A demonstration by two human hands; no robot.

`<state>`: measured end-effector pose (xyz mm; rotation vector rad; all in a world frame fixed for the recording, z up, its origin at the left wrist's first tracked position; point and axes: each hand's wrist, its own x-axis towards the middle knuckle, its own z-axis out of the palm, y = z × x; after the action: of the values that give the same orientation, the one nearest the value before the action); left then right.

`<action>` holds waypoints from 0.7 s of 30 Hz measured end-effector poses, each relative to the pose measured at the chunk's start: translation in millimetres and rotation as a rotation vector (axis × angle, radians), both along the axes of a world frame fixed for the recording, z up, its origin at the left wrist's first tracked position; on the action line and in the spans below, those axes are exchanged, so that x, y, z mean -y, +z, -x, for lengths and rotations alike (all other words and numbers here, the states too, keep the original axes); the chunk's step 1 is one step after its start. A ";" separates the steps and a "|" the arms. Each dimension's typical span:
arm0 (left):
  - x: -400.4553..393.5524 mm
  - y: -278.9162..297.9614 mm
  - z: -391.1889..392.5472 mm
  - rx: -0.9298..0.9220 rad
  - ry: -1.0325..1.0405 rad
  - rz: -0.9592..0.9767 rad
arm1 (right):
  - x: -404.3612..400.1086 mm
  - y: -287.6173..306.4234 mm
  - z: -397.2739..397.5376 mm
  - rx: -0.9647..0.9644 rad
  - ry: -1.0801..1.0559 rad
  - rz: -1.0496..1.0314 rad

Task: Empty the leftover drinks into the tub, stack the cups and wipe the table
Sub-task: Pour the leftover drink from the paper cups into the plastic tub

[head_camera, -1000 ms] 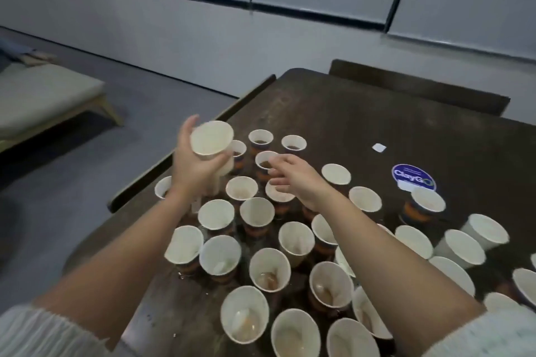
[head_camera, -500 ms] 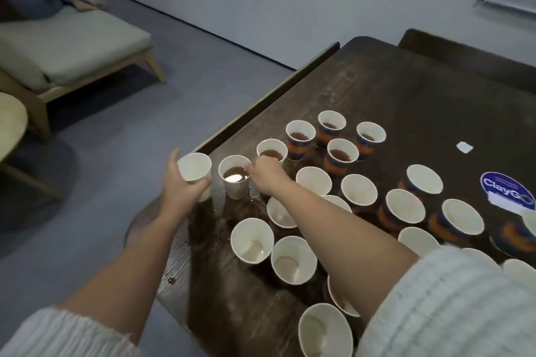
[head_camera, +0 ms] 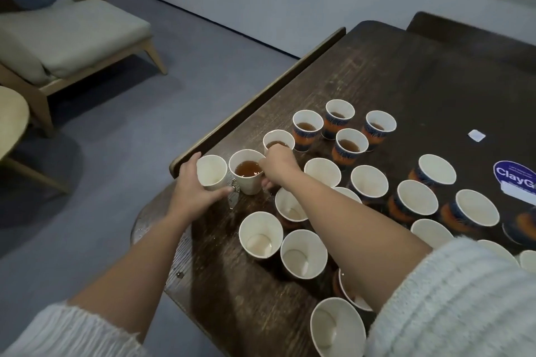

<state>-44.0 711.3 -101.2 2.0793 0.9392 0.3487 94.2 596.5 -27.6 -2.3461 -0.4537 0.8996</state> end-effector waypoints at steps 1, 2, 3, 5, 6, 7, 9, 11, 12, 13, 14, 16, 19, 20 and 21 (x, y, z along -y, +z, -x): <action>2.0 1.8 1.0 -0.013 0.009 -0.039 | 2.0 2.9 -2.7 0.010 -0.017 -0.004; 4.7 5.6 1.1 -0.018 0.027 -0.091 | 4.0 6.9 -5.4 0.019 -0.036 0.004; 7.9 10.6 0.5 -0.010 0.050 -0.147 | 6.7 12.6 -7.4 0.020 -0.029 0.008; 14.3 23.7 -2.5 0.054 0.079 -0.246 | 13.5 22.9 -13.4 0.037 -0.006 -0.015; 18.7 32.7 -6.4 0.094 0.067 -0.288 | 19.4 31.2 -15.6 0.047 -0.002 -0.031; 22.4 41.4 -11.7 0.120 0.037 -0.319 | 25.0 41.3 -16.4 0.037 0.009 -0.058; 31.7 57.4 -24.3 0.137 -0.083 -0.335 | 37.2 58.8 -19.6 0.050 0.014 -0.104; 47.7 70.1 -41.0 0.173 -0.218 -0.274 | 57.1 81.4 -22.3 0.058 -0.008 -0.152; 55.7 74.6 -49.1 0.189 -0.266 -0.213 | 66.7 91.3 -23.6 0.063 -0.023 -0.172; 65.7 78.7 -56.4 0.213 -0.297 -0.146 | 76.9 101.9 -23.8 0.079 -0.037 -0.180; 79.8 83.5 -64.8 0.246 -0.319 -0.086 | 91.9 112.6 -24.3 0.103 -0.050 -0.179; 105.4 91.4 -79.5 0.317 -0.332 0.013 | 114.3 126.2 -27.2 0.131 -0.066 -0.206; 147.6 106.3 -101.1 0.416 -0.315 0.085 | 153.3 139.7 -34.2 0.157 -0.137 -0.285; 165.3 110.2 -111.5 0.442 -0.325 0.086 | 174.3 144.9 -36.6 0.167 -0.179 -0.310; 179.1 112.0 -119.6 0.468 -0.337 0.083 | 191.8 147.7 -39.0 0.170 -0.211 -0.336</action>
<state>75.6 532.2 10.8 1.9150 0.3148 0.5728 133.2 404.7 120.1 -2.1175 -0.3822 0.4859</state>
